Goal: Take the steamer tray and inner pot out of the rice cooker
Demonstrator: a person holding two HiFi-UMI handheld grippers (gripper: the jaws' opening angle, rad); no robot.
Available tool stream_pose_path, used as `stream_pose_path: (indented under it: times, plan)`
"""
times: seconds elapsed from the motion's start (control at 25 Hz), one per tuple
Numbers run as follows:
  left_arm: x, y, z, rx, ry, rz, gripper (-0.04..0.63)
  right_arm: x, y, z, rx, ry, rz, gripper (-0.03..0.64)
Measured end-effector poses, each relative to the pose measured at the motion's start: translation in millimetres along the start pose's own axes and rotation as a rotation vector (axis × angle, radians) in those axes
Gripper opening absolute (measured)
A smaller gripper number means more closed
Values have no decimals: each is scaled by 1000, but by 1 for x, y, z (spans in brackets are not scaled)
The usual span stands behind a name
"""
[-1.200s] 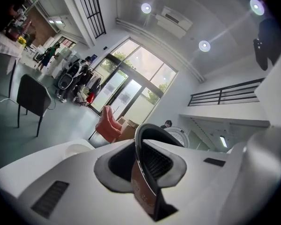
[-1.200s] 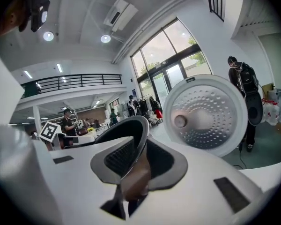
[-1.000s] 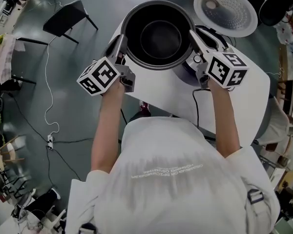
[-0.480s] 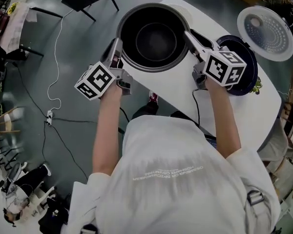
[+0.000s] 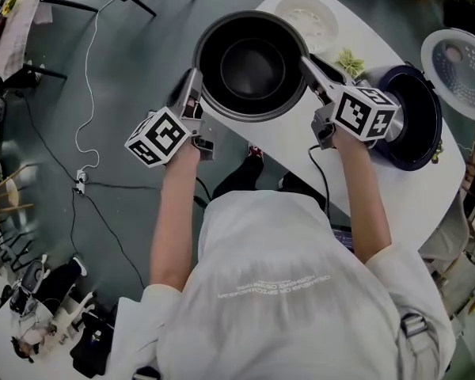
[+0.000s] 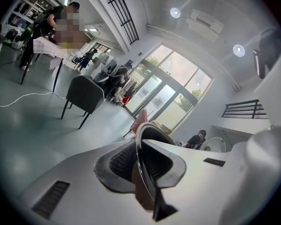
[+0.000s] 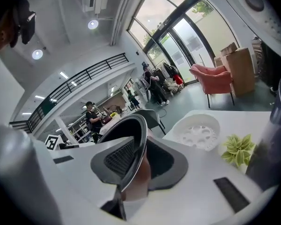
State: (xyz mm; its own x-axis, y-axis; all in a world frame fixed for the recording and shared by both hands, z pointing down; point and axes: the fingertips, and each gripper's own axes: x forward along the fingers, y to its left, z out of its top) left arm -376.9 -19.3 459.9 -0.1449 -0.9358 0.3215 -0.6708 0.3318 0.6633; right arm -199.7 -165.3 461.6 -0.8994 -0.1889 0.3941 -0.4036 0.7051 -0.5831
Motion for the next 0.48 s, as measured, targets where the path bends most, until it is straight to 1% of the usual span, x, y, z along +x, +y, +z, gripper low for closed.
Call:
stream_pose_path:
  times: [0.12, 0.28, 0.48]
  plan:
    - [14, 12, -15, -19, 32, -9, 46, 8, -16, -10, 17, 14, -27, 100]
    - [25, 24, -26, -27, 60, 4, 46, 16, -32, -19, 36, 42, -62, 101]
    - [29, 30, -40, -45, 94, 21, 44, 21, -46, -38, 99, 85, -66, 110]
